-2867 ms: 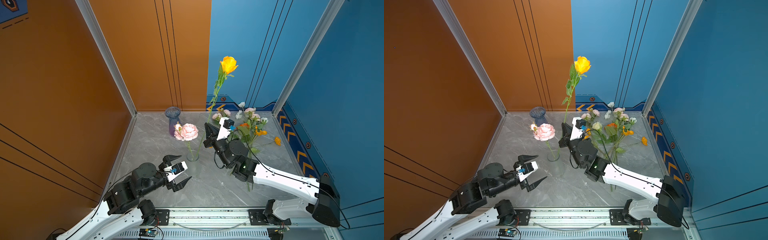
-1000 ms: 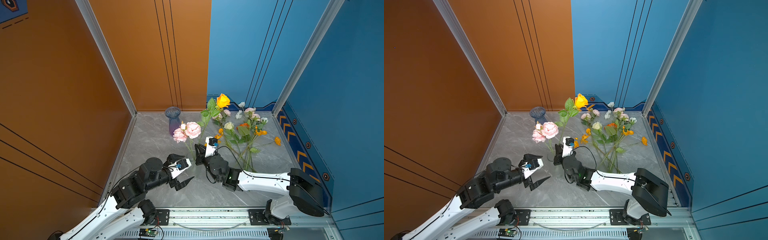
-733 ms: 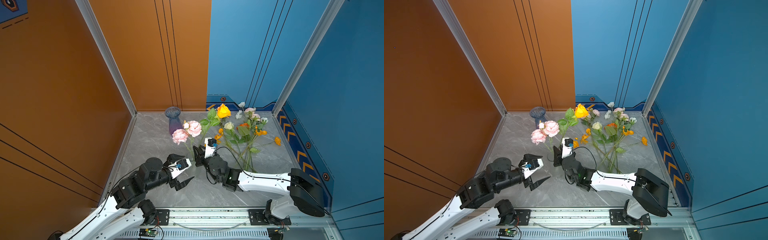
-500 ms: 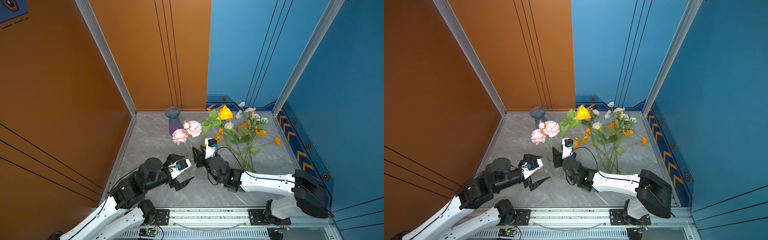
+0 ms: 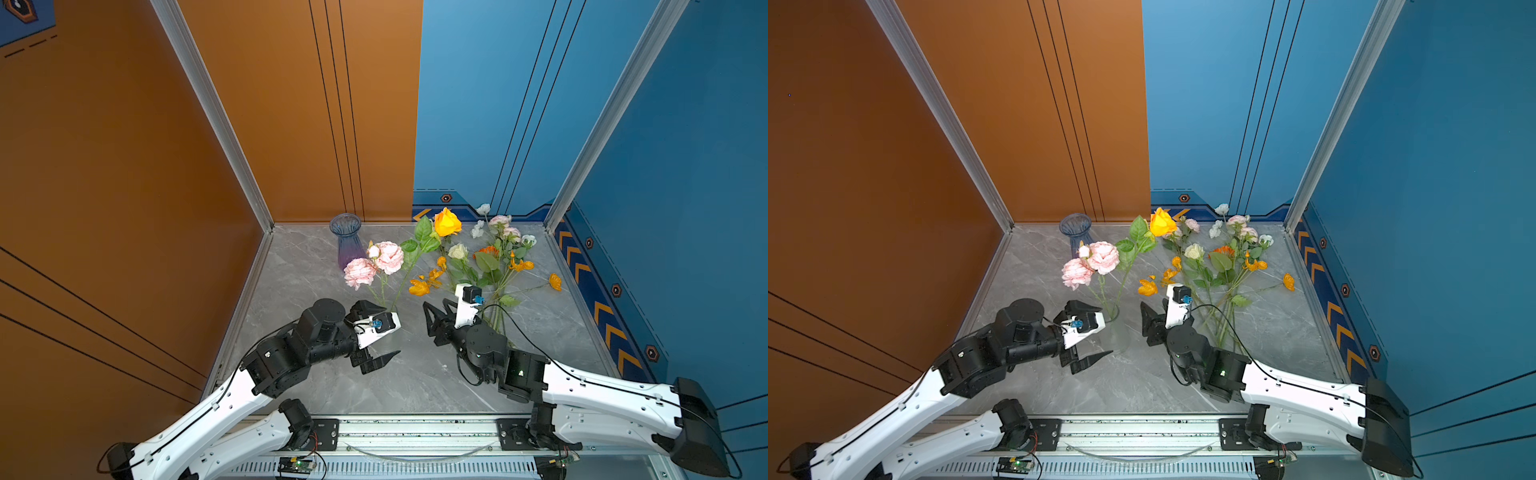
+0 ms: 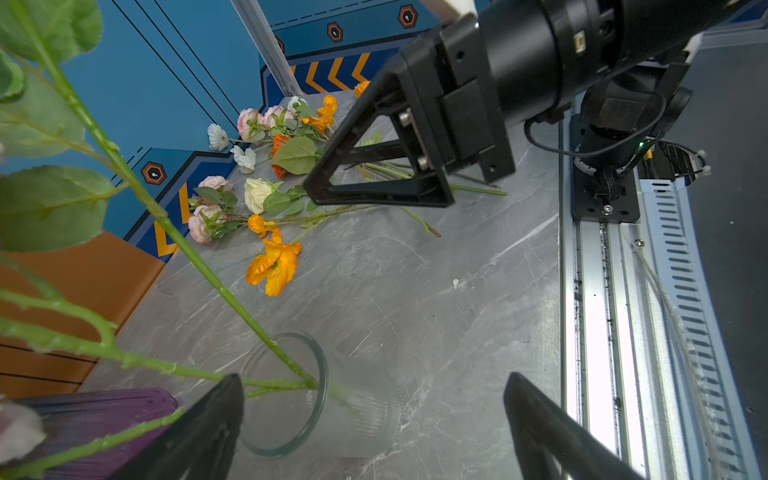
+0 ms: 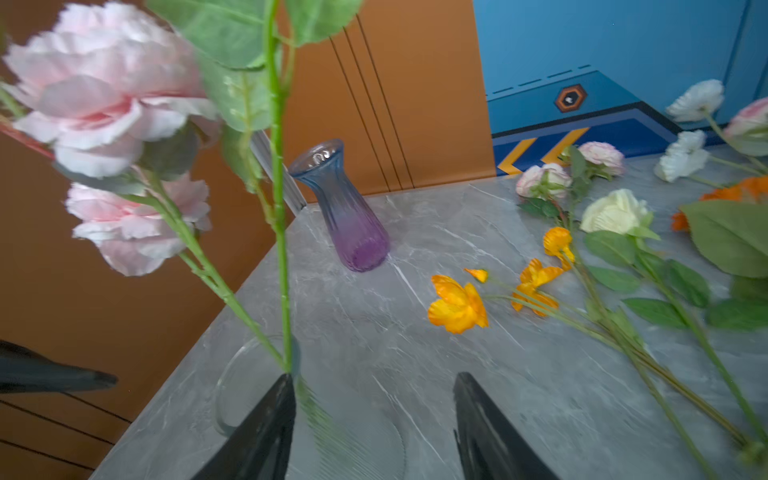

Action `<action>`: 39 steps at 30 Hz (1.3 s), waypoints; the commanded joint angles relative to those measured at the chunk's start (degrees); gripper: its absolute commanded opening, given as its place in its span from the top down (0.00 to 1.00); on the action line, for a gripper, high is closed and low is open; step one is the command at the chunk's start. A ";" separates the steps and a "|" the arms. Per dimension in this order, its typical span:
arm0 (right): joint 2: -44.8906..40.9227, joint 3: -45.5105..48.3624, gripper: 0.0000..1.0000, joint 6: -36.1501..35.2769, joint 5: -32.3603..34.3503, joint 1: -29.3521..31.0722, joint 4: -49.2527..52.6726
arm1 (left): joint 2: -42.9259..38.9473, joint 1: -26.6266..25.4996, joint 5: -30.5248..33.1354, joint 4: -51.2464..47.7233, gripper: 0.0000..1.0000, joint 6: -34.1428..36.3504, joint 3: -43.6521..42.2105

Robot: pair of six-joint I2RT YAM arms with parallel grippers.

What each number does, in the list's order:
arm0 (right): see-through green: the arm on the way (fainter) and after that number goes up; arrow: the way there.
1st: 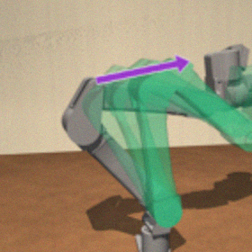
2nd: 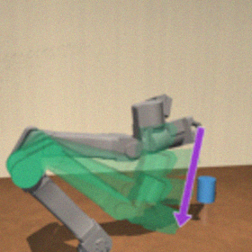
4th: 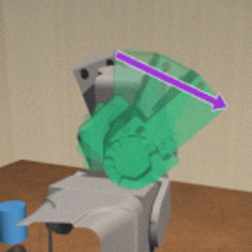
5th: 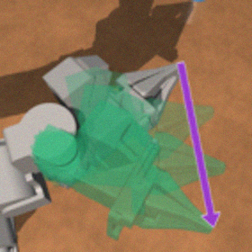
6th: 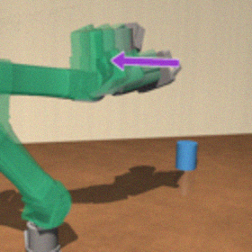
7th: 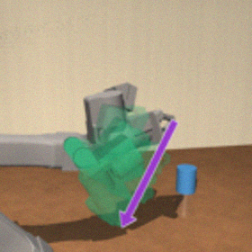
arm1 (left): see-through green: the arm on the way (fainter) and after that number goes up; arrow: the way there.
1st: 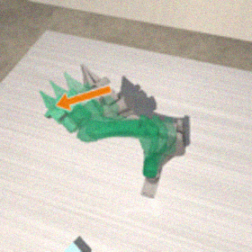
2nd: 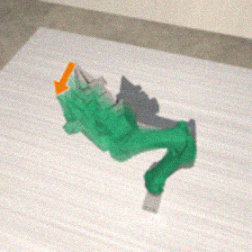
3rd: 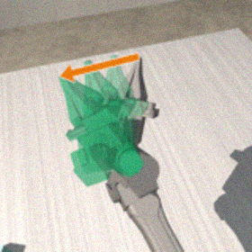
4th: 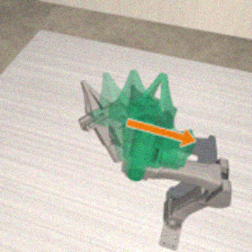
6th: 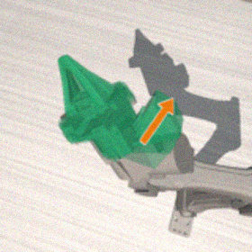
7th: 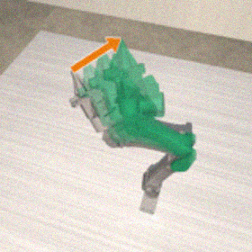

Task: Arrange the flowers into the vase
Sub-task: 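Move the right gripper back to the flower pile, then close the right gripper on the orange poppy stems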

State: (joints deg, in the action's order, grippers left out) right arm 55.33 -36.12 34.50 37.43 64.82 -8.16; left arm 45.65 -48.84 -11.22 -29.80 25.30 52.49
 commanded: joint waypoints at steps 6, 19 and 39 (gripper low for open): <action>-8.30 3.66 0.58 19.02 -15.38 -28.42 31.06 | 11.97 -9.32 0.51 0.89 0.02 5.90 6.13; 14.50 -0.43 0.65 13.36 -44.05 -53.48 22.18 | 14.48 -12.26 -1.70 6.79 0.02 2.99 1.66; 20.95 -1.19 0.68 15.97 -41.40 -48.37 20.60 | 12.72 -12.32 -0.24 6.78 0.02 2.73 1.13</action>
State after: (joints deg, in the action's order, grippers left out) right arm 77.80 -38.17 50.04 -6.17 16.16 10.20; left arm 59.27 -60.55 -11.60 -23.53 28.88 54.35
